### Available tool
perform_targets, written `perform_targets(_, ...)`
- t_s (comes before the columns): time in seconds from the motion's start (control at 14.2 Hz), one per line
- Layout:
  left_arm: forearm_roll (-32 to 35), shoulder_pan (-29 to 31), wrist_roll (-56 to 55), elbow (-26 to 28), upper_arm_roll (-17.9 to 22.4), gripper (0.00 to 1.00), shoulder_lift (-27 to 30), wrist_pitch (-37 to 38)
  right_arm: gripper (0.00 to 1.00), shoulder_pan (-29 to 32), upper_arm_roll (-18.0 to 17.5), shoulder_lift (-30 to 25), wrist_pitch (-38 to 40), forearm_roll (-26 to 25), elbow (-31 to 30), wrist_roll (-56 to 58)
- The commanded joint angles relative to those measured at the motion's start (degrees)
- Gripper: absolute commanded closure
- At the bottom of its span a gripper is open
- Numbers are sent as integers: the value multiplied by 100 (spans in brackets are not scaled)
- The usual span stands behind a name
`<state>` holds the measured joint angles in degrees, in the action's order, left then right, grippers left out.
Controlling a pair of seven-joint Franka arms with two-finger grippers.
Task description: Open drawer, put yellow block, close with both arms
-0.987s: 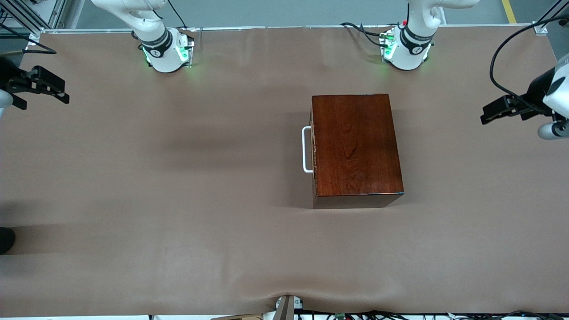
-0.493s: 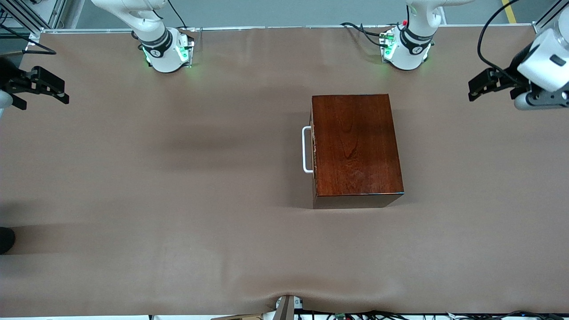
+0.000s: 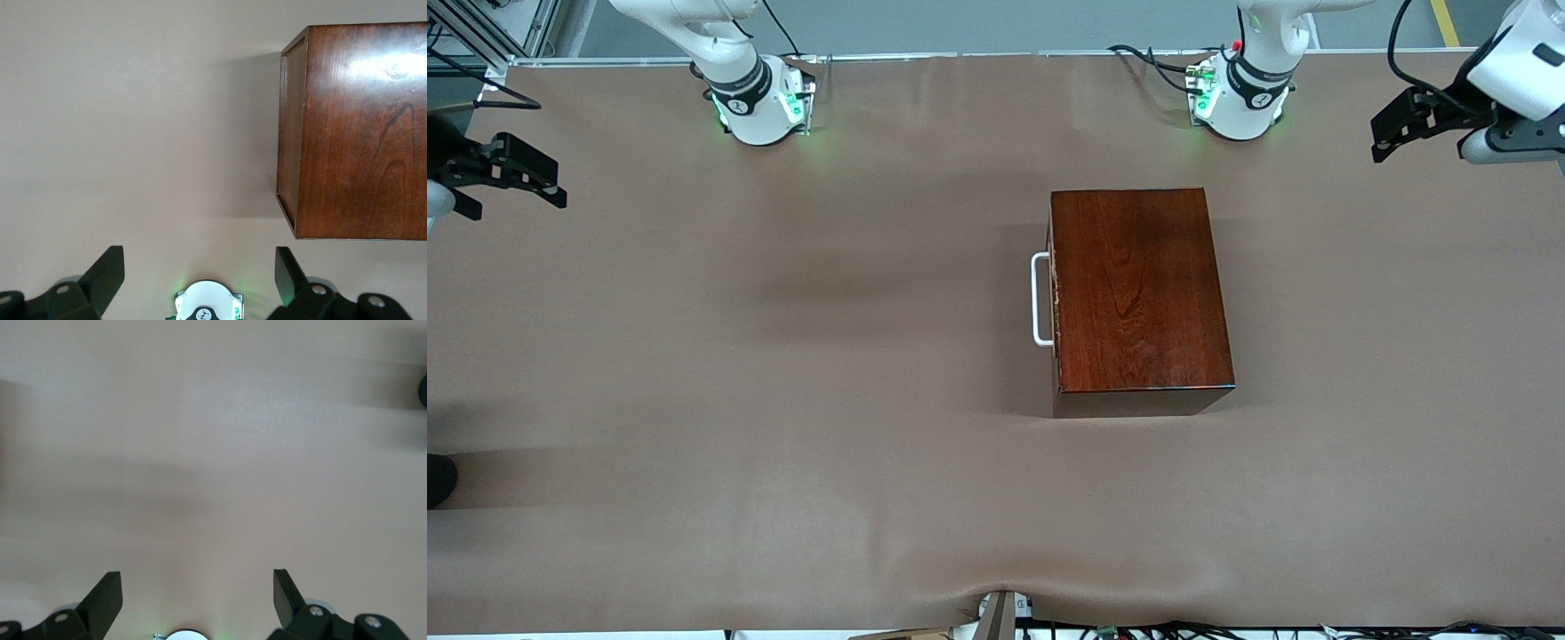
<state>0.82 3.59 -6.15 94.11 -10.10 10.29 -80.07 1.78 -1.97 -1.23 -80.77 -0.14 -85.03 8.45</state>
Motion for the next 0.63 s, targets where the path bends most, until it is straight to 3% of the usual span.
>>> perform_targets(0.0,-73,97,150,21,8,0,157,-44,0,42,-58,-18,26,-39,13,-81)
perform_targets(0.56,-152,71,159,-489,78,0,-299,-35,0,50,-49,-18,35,-39,13,-72)
